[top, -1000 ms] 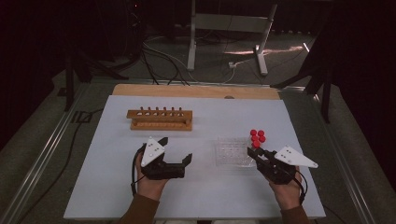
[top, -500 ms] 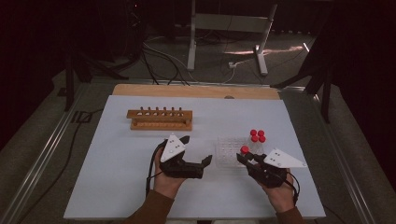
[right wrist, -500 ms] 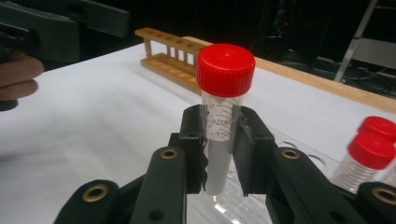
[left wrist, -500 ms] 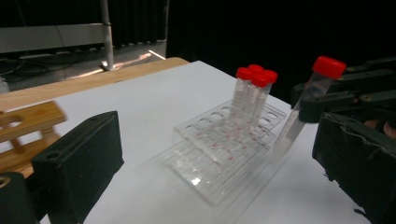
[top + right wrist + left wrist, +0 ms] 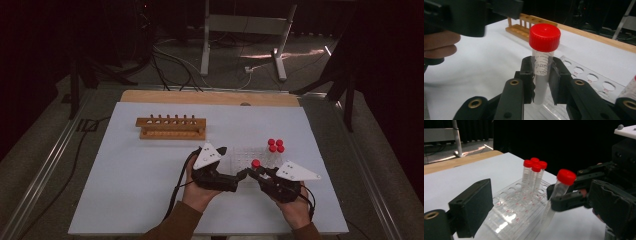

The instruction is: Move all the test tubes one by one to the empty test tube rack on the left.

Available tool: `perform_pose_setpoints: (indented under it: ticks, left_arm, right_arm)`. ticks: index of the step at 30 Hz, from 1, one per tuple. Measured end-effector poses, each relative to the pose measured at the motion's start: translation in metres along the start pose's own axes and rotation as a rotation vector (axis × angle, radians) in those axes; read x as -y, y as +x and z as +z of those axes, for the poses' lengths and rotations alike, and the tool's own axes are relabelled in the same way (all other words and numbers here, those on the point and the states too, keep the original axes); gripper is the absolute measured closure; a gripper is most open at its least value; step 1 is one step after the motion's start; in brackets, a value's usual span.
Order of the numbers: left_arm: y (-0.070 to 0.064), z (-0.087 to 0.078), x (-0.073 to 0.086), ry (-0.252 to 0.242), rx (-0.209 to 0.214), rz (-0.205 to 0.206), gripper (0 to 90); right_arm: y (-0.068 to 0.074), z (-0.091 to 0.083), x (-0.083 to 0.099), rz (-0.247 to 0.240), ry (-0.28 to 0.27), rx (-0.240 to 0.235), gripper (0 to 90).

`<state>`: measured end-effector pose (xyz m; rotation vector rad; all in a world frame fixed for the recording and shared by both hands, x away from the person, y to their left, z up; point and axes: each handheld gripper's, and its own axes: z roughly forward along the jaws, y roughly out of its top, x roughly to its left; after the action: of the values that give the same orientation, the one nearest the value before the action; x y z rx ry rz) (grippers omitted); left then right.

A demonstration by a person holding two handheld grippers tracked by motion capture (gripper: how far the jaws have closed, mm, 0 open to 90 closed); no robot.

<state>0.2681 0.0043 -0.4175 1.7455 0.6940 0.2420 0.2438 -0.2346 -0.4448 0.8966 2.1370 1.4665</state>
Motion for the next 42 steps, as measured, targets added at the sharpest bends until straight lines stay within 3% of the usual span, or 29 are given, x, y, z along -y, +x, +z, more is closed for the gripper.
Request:
perform_pose_setpoints:
  ticks: [8,16,22,26,28,29,33,36,42]
  left_arm:
    - [-0.007,0.014,-0.002,0.018,0.043,0.007,18.7]
    - [-0.011,0.023,-0.001,0.033,0.104,0.019,47.9]
    - [-0.014,0.025,0.000,0.054,0.109,0.033,69.6]
    - [-0.016,0.025,-0.001,0.057,0.085,0.051,70.8]
    - [-0.016,0.025,-0.001,0.057,0.078,0.054,70.9]
    - [-0.015,0.024,-0.001,0.056,0.078,0.053,70.9]
    - [-0.013,0.022,-0.002,0.053,0.061,0.050,71.0]
    - [-0.011,0.020,-0.003,0.048,0.054,0.044,71.0]
    - [-0.005,0.015,-0.006,0.032,0.045,0.026,71.0]
  right_arm:
    - [0.001,0.001,0.000,-0.007,0.006,-0.015,74.3]
    - [0.003,0.002,-0.001,-0.014,0.012,-0.033,74.3]
    - [0.003,0.003,0.000,-0.018,0.021,-0.041,74.3]
    - [0.002,0.004,0.001,-0.013,0.023,-0.049,73.5]
    - [0.001,0.004,0.001,-0.010,0.022,-0.049,70.1]
    - [-0.001,0.004,0.001,0.002,0.021,-0.052,58.3]
    - [-0.008,0.003,0.002,0.028,0.030,-0.048,40.0]
    - [-0.013,0.002,0.003,0.059,0.031,-0.062,33.2]
    - [-0.016,-0.002,0.002,0.061,0.009,-0.020,5.1]
